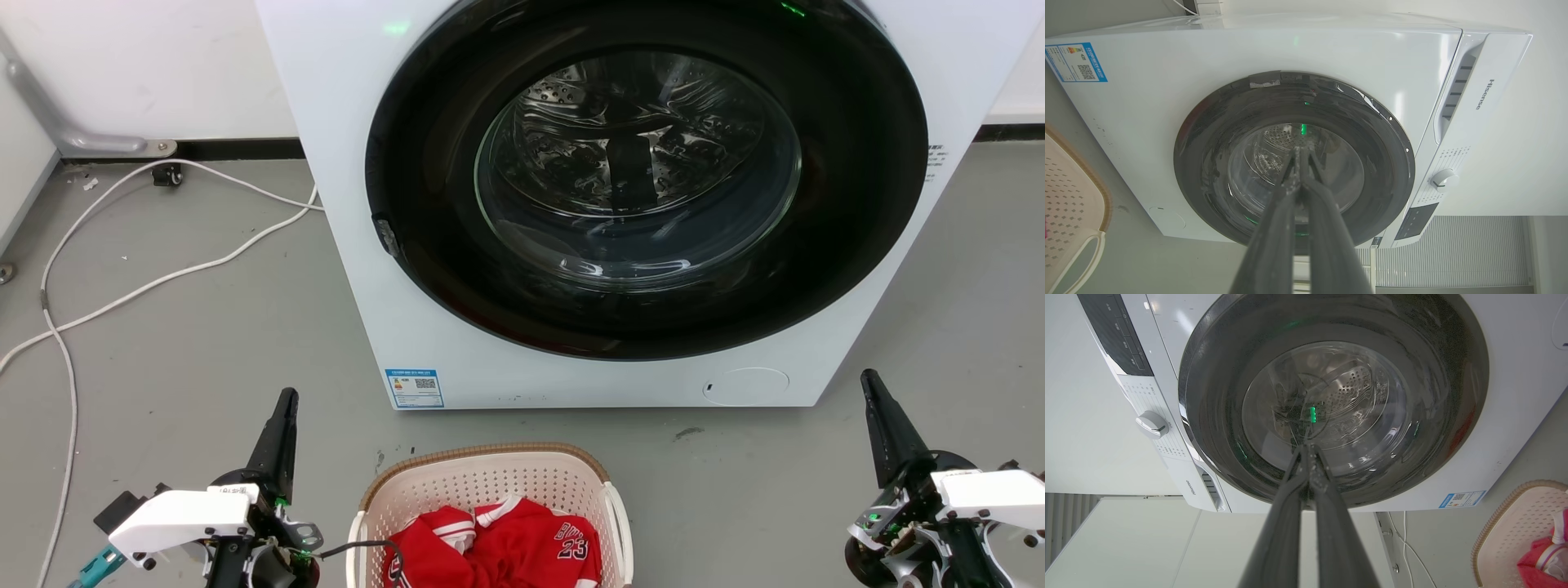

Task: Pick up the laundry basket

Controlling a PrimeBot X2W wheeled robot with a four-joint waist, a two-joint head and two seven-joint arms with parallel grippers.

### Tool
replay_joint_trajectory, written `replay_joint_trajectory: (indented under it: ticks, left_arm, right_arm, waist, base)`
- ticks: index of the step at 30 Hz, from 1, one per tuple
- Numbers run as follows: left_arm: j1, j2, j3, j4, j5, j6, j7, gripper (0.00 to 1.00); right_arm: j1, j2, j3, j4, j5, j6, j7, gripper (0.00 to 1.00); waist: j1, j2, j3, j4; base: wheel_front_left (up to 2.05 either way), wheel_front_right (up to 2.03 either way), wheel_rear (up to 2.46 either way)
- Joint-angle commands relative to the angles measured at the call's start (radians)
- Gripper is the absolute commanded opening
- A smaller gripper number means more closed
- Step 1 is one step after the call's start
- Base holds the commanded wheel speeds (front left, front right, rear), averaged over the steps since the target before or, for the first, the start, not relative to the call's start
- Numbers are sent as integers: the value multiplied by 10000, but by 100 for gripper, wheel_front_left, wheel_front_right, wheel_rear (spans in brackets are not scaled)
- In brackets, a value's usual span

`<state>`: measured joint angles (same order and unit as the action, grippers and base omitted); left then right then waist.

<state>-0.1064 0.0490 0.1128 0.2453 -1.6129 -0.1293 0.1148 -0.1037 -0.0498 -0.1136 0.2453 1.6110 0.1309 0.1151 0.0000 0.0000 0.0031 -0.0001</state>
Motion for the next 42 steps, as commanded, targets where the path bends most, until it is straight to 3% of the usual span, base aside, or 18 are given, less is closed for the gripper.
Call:
replay_joint_trajectory:
  ticks: [1,19,20,29,42]
  left_arm:
    - [-55,22,23,0,-4,-43,19,0]
    - [-55,22,23,0,-4,-43,19,0]
    - [6,-4,-6,13,2,2,-8,100]
    - [102,-13,-74,-38,635,5,-401,100]
    - [200,-5,-96,-733,3549,182,-1044,100]
  right_arm:
    - [-104,-9,-5,6,40,-3,9,0]
    - [-104,-9,-3,6,40,-3,9,0]
    - [8,2,3,13,-7,0,-10,100]
    - [153,5,-54,50,-702,-2,-398,100]
    - [363,1,97,-790,-4060,-2,-1041,100]
  waist:
    - [0,0,0,1]
    - [0,0,0,1]
    - [0,0,1,0]
    - [0,0,13,1]
    - [0,0,25,-12]
  base:
    - [0,0,0]
    - [0,0,0]
    - [0,0,0]
    - [0,0,0]
    - [0,0,0]
